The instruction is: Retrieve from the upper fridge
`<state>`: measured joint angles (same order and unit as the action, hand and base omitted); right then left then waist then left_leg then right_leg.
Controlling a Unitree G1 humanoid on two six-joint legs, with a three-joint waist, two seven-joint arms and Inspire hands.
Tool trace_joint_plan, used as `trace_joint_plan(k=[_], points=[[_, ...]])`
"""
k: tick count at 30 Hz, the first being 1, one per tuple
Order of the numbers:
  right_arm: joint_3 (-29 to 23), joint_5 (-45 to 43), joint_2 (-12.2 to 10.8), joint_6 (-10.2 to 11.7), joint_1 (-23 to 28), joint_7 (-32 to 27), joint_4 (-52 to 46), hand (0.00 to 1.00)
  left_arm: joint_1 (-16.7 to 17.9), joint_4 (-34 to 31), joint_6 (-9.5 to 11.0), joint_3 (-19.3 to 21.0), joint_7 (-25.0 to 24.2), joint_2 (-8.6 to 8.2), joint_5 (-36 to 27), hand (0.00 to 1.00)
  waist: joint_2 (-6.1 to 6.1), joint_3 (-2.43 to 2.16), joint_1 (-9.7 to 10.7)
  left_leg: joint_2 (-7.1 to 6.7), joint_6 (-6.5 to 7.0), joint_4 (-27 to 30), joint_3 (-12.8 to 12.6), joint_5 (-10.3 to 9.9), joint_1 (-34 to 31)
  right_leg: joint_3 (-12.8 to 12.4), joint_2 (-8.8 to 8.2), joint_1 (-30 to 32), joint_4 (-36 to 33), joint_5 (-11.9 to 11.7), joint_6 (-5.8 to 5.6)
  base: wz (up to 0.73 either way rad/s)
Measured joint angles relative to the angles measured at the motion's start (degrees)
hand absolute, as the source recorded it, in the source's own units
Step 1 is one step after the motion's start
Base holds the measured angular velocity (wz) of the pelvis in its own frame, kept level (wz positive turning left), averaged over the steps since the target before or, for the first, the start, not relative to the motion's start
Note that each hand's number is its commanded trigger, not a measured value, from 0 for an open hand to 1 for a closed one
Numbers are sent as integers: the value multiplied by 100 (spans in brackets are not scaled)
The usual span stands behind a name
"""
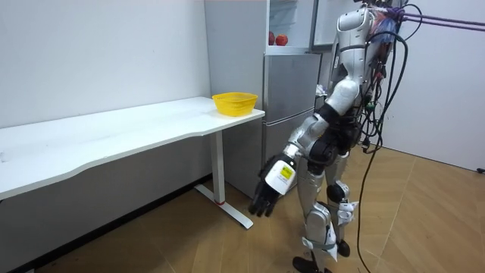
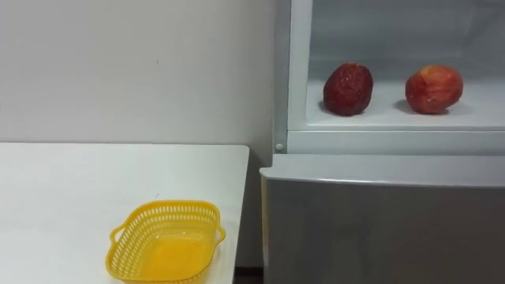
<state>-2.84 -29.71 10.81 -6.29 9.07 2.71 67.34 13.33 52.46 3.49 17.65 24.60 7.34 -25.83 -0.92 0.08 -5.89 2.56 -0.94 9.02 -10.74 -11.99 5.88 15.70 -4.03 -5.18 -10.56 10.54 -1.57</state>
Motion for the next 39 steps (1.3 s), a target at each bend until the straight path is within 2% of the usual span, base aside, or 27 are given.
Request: trace_joint_plan(k=[6,12,16,18,23,29,34,37,39], points=[[1,-46,-4,-11,-41,36,15,0,10,819,-257,-514,-622,-15,927,0,-2,2,173,-10,7,42,42,-6,-20,-2,0,-45,65,-1,-6,3],[166,-52,-33,-72,-125,89,155,0,-71,1027,-612,-863,-1222,-20,1707,0,27,-8,289,-10,5,36,28,-5,-15,-3,3,-40,70,1,-9,0],[245,-29,-80,-138,-109,126,187,0,-134,1040,-724,-991,-1482,-19,1940,0,45,-1,291,-12,6,34,16,-6,-10,-36,3,-34,70,4,-15,-4],[286,-1,-156,-177,-100,140,184,0,-137,1042,-796,-1025,-1629,-15,2164,0,89,1,383,-12,6,34,40,-6,-12,-12,2,-41,73,5,-15,4],[309,149,-199,-322,-109,165,195,0,-179,1054,-954,-1171,-1820,-6,2159,0,101,3,412,-21,6,-34,-24,-6,83,-130,11,-55,67,6,-17,-9],[241,296,-205,-291,-222,-57,154,0,-199,1058,-952,-1171,-2064,24,2194,0,96,3,416,-18,8,-48,-87,-7,67,-187,18,4,55,6,-19,-4],[25,1106,-223,-17,-334,-418,-122,0,-202,1035,-867,-1180,-2140,28,2401,0,106,1,421,-21,8,-50,-91,-7,24,-198,22,41,85,4,-22,-1],[31,1508,-216,265,-352,-643,-334,0,-232,1026,-687,-1233,-2129,29,2515,0,120,-9,420,-20,8,-30,-90,-6,-38,-196,21,113,82,1,-23,0],[31,1941,-244,596,-352,-704,-465,0,-245,1041,-585,-1244,-2127,27,2554,0,108,-8,449,-19,7,-19,-72,-5,-54,-195,22,124,87,-1,-22,0]])
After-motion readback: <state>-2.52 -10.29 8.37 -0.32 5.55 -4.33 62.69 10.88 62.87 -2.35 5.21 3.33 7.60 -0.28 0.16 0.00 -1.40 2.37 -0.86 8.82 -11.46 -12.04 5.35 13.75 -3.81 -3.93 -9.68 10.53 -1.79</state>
